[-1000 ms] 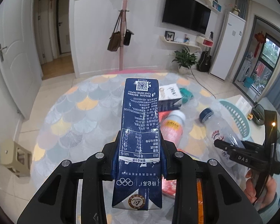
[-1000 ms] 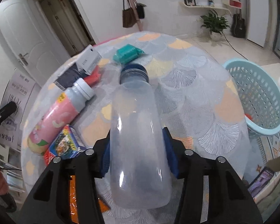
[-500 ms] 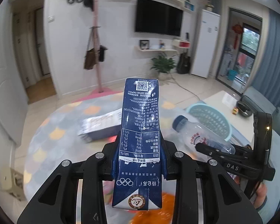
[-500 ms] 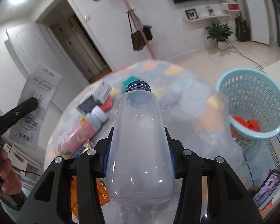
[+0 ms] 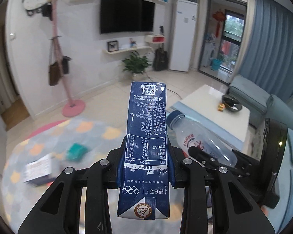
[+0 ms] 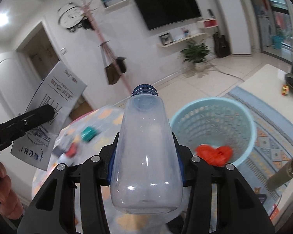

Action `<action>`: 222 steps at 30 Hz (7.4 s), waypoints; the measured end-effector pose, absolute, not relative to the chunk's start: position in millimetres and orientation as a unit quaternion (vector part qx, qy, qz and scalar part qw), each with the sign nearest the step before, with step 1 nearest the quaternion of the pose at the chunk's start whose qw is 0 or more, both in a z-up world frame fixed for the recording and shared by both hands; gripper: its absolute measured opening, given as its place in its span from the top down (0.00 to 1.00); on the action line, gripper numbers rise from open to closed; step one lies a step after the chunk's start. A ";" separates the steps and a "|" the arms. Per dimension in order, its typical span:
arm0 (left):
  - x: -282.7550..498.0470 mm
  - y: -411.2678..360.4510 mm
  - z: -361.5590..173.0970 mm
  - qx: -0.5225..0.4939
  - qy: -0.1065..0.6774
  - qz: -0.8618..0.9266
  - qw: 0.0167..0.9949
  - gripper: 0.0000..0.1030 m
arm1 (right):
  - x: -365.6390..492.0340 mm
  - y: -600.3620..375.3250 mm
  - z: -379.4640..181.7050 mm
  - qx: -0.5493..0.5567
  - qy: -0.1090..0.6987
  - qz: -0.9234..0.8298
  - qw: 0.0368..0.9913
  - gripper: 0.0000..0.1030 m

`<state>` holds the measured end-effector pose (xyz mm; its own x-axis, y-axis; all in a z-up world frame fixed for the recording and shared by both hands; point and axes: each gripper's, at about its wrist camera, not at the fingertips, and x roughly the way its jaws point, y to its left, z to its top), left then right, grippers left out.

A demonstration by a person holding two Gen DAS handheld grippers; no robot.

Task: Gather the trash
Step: 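Carry the carton and bottle over the basket, then open both tools to drop the carton and bottle into the basket, then move the left tool to the pink yogurt bottle while the right tool approaches the orange snack packet, then grasp the pink yogurt bottle with the left tool while the right tool grasps the orange packet, then carry the yogurt bottle and orange packet over the light-blue basket, then open both tools to drop the bottle and packet into the basket, then move the left tool to the blue milk carton while the right tool approaches the tiger card box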

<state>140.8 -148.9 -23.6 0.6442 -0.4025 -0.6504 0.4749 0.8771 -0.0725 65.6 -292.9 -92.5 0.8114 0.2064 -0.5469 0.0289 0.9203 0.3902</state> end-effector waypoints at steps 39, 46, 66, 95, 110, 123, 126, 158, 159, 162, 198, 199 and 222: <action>218.4 -231.7 -115.2 -0.014 0.436 -0.296 0.850 0.51 | 104.0 -387.8 -185.1 0.257 0.375 -0.086 0.887 0.53; 181.2 -193.4 -70.2 -0.031 0.394 -0.289 0.872 0.51 | 79.6 -341.2 -134.2 0.215 0.338 -0.044 0.915 0.53; 93.3 21.2 -33.9 -0.082 0.352 -0.132 0.923 0.50 | 19.1 -129.5 -94.8 0.077 0.353 0.167 0.918 0.53; 121.2 86.0 -147.1 -0.022 0.484 -0.097 0.869 0.41 | -41.5 -18.0 -171.9 -0.077 0.421 0.186 0.885 0.30; 107.1 91.4 -139.9 -0.054 0.480 -0.104 0.869 0.51 | -4.6 -73.0 -158.7 0.014 0.434 0.185 0.882 0.61; 72.4 133.9 -137.2 -0.086 0.480 -0.084 0.869 0.52 | 43.3 -21.9 -164.9 0.051 0.476 0.233 0.847 0.27; 71.7 133.2 -138.8 -0.082 0.480 -0.084 0.869 0.52 | 40.9 -15.6 -163.8 0.031 0.474 0.228 0.850 0.32; 76.0 58.8 -93.3 -0.048 0.420 -0.137 0.896 0.54 | 30.5 -126.2 -123.4 0.083 0.391 0.163 0.902 0.64; 78.8 50.4 -87.7 -0.048 0.414 -0.146 0.897 0.54 | 29.8 -130.7 -121.0 0.082 0.386 0.158 0.905 0.64; 84.4 31.5 -77.4 -0.047 0.403 -0.163 0.899 0.54 | 28.8 -143.6 -114.8 0.077 0.373 0.140 0.914 0.64; 230.7 -250.1 -113.8 -0.005 0.422 -0.293 0.858 0.54 | 128.7 -380.0 -158.4 0.236 0.389 -0.088 0.886 0.58; 235.5 -250.6 -119.5 -0.007 0.426 -0.292 0.856 0.55 | 130.6 -382.4 -163.4 0.238 0.393 -0.091 0.884 0.57; 188.8 -161.3 -53.0 -0.040 0.366 -0.269 0.890 0.41 | 90.9 -327.3 -99.5 0.202 0.336 -0.028 0.920 0.41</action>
<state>188.8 -161.3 -53.0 0.5875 -0.5077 -0.6301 0.4492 0.8523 -0.2679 90.9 -327.3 -99.5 0.7725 0.0838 -0.6295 0.1875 0.9170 0.3522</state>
